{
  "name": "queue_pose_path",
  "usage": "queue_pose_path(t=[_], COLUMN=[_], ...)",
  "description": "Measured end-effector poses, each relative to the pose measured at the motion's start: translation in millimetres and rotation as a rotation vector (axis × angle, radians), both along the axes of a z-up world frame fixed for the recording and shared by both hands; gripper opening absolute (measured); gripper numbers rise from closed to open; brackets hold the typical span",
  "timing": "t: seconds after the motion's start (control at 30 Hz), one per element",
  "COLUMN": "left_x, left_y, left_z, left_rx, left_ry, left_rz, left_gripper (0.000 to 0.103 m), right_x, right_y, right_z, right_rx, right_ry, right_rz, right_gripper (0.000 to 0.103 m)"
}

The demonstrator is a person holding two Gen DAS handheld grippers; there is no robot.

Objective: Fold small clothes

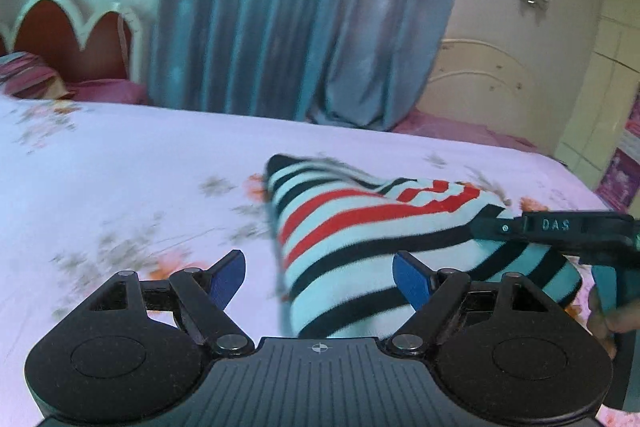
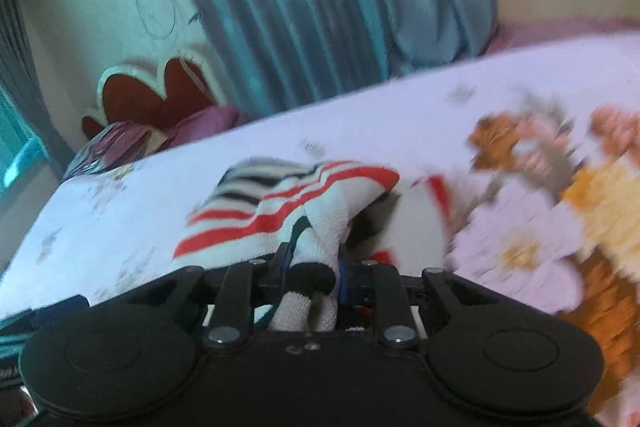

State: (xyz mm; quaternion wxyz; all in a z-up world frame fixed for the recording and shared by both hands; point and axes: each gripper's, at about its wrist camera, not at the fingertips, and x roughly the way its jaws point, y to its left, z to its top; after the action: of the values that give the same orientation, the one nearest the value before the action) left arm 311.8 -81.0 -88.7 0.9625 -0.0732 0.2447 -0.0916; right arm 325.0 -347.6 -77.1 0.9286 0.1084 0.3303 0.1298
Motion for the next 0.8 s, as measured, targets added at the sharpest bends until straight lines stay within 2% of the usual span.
queue_pose_path(t=[0.1, 0.17, 0.23, 0.3, 0.33, 0.37, 0.5, 0.67, 0.73, 0.8], left_x=[16, 28, 39, 43, 44, 44, 39, 37, 40, 40], left_y=[-19, -31, -39, -39, -36, -34, -33, -34, -35, -35], left_z=[-10, -23, -39, -50, -52, -51, -46, -55, -59, -61], left_rx=[0.002, 0.015, 0.040, 0.023, -0.001, -0.017, -0.002, 0.005, 0.002, 0.006], left_ry=[0.029, 0.088, 0.152, 0.185, 0.196, 0.204, 0.188, 0.198, 0.203, 0.198], left_rz=[-0.046, -0.064, -0.071, -0.068, -0.064, -0.061, -0.068, -0.077, -0.085, -0.092], left_gripper=[0.080, 0.080, 0.080, 0.080, 0.080, 0.080, 0.080, 0.080, 0.080, 0.080], right_x=[-2, 2, 6, 5, 3, 0, -25, -45, -48, -47], right_y=[-7, -13, -20, -26, -27, -30, -35, -31, -35, -46], right_z=[-13, -33, -48, -45, -42, -38, -20, -29, -40, -48], right_rx=[-0.056, -0.080, -0.035, -0.017, -0.022, -0.023, -0.030, -0.053, -0.058, 0.002], right_ry=[0.027, 0.094, 0.149, 0.153, 0.156, 0.150, 0.098, 0.137, 0.149, 0.167], right_rz=[-0.030, -0.050, -0.077, -0.095, -0.106, -0.112, -0.091, -0.061, -0.091, -0.133], right_gripper=[0.021, 0.022, 0.026, 0.034, 0.043, 0.045, 0.037, 0.017, 0.018, 0.026])
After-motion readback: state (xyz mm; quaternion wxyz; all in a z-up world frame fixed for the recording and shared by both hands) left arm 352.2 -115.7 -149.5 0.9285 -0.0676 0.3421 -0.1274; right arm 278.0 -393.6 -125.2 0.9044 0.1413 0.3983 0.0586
